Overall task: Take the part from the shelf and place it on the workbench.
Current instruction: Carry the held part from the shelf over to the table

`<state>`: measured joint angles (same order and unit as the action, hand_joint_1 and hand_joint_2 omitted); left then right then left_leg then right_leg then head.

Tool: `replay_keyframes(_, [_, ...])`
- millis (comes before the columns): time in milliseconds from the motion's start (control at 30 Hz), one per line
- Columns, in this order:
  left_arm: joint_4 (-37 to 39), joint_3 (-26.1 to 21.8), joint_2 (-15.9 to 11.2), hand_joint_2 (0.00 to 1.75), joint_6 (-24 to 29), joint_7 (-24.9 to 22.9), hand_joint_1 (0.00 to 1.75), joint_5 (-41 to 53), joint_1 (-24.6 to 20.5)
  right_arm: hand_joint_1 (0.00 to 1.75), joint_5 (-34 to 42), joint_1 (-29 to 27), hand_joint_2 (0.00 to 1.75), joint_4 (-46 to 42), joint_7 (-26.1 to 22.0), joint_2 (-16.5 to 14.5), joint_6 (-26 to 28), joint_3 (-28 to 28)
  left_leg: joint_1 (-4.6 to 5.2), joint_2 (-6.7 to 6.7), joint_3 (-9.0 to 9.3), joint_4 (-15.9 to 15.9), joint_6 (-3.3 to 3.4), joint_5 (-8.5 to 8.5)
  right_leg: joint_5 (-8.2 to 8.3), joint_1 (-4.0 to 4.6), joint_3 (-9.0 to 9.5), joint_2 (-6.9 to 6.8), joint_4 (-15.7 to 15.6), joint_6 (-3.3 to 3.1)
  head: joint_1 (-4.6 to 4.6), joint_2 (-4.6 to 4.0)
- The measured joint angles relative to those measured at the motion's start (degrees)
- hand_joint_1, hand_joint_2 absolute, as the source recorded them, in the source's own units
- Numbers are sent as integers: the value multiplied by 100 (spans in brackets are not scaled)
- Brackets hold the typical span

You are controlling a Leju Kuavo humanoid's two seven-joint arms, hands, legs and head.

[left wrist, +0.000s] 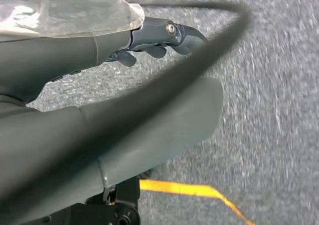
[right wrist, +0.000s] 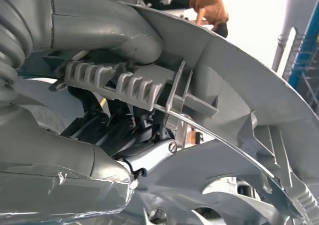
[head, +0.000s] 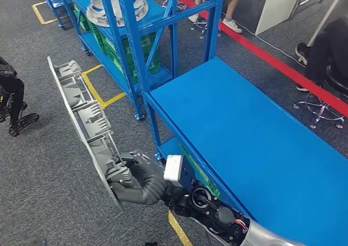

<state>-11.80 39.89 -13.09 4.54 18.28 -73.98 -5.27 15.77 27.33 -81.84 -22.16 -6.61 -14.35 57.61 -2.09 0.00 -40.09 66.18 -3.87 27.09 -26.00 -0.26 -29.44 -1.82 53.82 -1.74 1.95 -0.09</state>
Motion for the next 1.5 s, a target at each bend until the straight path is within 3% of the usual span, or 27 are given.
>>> replay_keyframes(33, [-1, 0, 2, 0, 5, -1, 0, -2, -2, 155, 2, 5, 175, 13, 1, -7, -11, 8, -27, 90, 220, -454, -37, -195, -26, -2, 11, -30, 16, 36, 19, -1])
replay_keyframes(100, [-2, -1, 8, 0, 11, -2, 0, -4, -15, 155, 14, 16, 175, 28, 7, -22, -23, 21, -22, 183, 531, -1071, -24, -400, -88, 16, 21, -74, 57, 119, 56, -1])
replay_keyframes(200, [-2, -2, 19, 0, 13, -3, 0, -9, -9, 155, 27, 35, 175, 50, 18, -39, -38, 54, 27, 106, 577, -1148, 124, -370, -164, 21, 50, -136, 81, 215, -4, -1])
replay_keyframes(267, [-2, -3, 15, 0, 17, -3, 0, -13, -7, 155, 31, 45, 175, 65, 19, -50, -40, 69, 37, 44, 607, -1147, 211, -349, -321, -15, -10, -72, 276, 258, -65, -1])
replay_keyframes(367, [-2, -6, 2, 0, 29, -3, 0, -21, -13, 155, 36, 48, 175, 79, 20, -60, -45, 91, 74, -48, 657, -1150, 302, -318, -847, -19, -541, 115, 1418, 248, -169, 0])
replay_keyframes(400, [-2, -7, -1, 0, 34, -3, 0, -23, -12, 155, 38, 44, 175, 90, 21, -60, -46, 97, 96, -93, 669, -1150, 320, -308, -957, -13, -744, 140, 1797, 230, -200, 0])
replay_keyframes(433, [-2, -7, -2, 0, 36, -3, 0, -26, -10, 155, 39, 40, 175, 102, 24, -60, -46, 101, 119, -143, 686, -1149, 334, -298, -959, -6, -866, 155, 1988, 206, -221, 0])
replay_keyframes(467, [-2, -7, -2, 0, 38, -3, 0, -29, -10, 155, 40, 38, 175, 111, 27, -60, -46, 103, 137, -200, 708, -1149, 344, -287, -842, 5, -879, 168, 1940, 171, -235, -1])
replay_keyframes(500, [-2, -7, -1, 0, 38, -3, 0, -32, -10, 155, 40, 40, 175, 116, 31, -61, -46, 105, 149, -262, 735, -1148, 349, -276, -623, 24, -783, 196, 1658, 127, -244, -1])
replay_keyframes(567, [-2, -7, 10, 0, 38, -4, 0, -39, -12, 155, 41, 46, 175, 119, 34, -63, -46, 105, 152, -373, 767, -1146, 341, -253, -149, 68, -452, 390, 823, 32, -257, -1])
replay_keyframes(600, [-2, -7, 18, 0, 38, -4, 0, -42, -14, 155, 42, 50, 175, 120, 36, -64, -46, 106, 145, -424, 758, -1142, 325, -250, -16, 84, -312, 486, 493, 5, -263, 0])
replay_keyframes(667, [-2, -7, 28, 0, 37, -5, 0, -44, -6, 155, 43, 58, 175, 126, 34, -65, -45, 108, 121, -507, 710, -1145, 275, -267, 16, 103, -201, 563, 244, -11, -276, 0])
replay_keyframes(733, [-2, -7, 25, 0, 36, -5, 0, -30, 21, 155, 44, 63, 175, 129, 34, -72, -37, 107, 109, -529, 689, -1146, 213, -269, 29, 88, -151, 475, 145, -20, -286, -1])
replay_keyframes(800, [-2, -7, 19, 0, 35, -5, 0, -8, 14, 155, 46, 68, 175, 131, 37, -81, -16, 102, 128, -344, 570, -871, 154, -93, 68, 53, -76, 362, 32, -48, -235, -2])
replay_keyframes(867, [-2, -6, 13, 0, 33, -5, 0, 10, -14, 155, 49, 64, 175, 136, 50, -84, 16, 98, 123, -131, 210, -154, 91, 258, 77, 47, -47, 240, -10, -66, -168, 0])
replay_keyframes(933, [-2, -5, 10, 0, 28, -5, 0, 19, -13, 155, 50, 55, 175, 140, 68, -84, 45, 97, 96, -72, -121, 442, 31, 433, 64, 44, -50, 125, -9, -67, -122, 0])
replay_keyframes(967, [-2, -4, 8, 0, 27, -5, 0, 20, -7, 155, 49, 53, 175, 141, 77, -84, 54, 97, 78, -54, -136, 437, 8, 361, 55, 41, -48, 75, -8, -61, -98, -1])
replay_keyframes(1000, [-1, -4, 1, 0, 27, -5, 0, 20, -2, 155, 48, 53, 175, 141, 84, -84, 59, 97, 62, -25, -25, 197, -10, 193, 44, 35, -41, 29, -6, -49, -73, -1])
replay_keyframes(1067, [-1, -5, -18, 0, 27, -5, 0, 21, -9, 155, 44, 54, 175, 141, 96, -85, 62, 97, 52, 129, 409, -656, -28, -193, 4, 42, -19, -49, 11, -2, -20, 0])
replay_keyframes(1133, [-1, -5, -27, 0, 27, -5, 0, 21, -22, 155, 41, 57, 175, 141, 104, -86, 61, 98, 78, 225, 670, -1179, 37, -360, -43, 69, -4, -111, 36, 59, 5, 0])
replay_keyframes(1200, [-1, -4, -28, 0, 27, -5, 0, 20, -16, 155, 44, 58, 175, 141, 110, -86, 54, 101, 102, 163, 684, -1229, 142, -358, -76, 82, 14, -170, 47, 114, -22, -1])
replay_keyframes(1267, [-2, -5, -27, 0, 27, -5, 0, 19, -7, 155, 52, 59, 175, 139, 108, -88, 45, 102, 90, 97, 703, -1234, 221, -352, -178, 59, -19, -128, 149, 173, -60, 0])
replay_keyframes(1333, [-1, -6, -31, 0, 27, -5, 0, 19, -10, 155, 58, 60, 175, 137, 103, -89, 31, 103, 81, 36, 736, -1245, 294, -345, -491, 34, -252, 34, 700, 216, -115, -1])
replay_keyframes(1400, [-1, -7, -35, 0, 27, -5, 0, 19, -11, 155, 58, 47, 175, 138, 102, -88, 18, 104, 101, -38, 750, -1244, 333, -333, -862, 29, -662, 138, 1589, 225, -185, -1])
replay_keyframes(1433, [-1, -6, -35, 0, 27, -5, 0, 18, -10, 155, 58, 38, 175, 138, 102, -88, 15, 105, 111, -86, 756, -1243, 341, -328, -936, 29, -823, 150, 1891, 220, -207, -1])
replay_keyframes(1467, [-1, -5, -35, 0, 27, -5, 0, 18, -10, 155, 58, 32, 175, 139, 102, -88, 13, 106, 118, -141, 766, -1242, 344, -324, -889, 30, -884, 157, 1966, 206, -225, -1])
replay_keyframes(1500, [-1, -5, -35, 0, 27, -5, 0, 18, -10, 155, 58, 31, 175, 139, 103, -88, 10, 107, 123, -200, 781, -1241, 344, -318, -717, 31, -820, 171, 1776, 183, -240, 0])
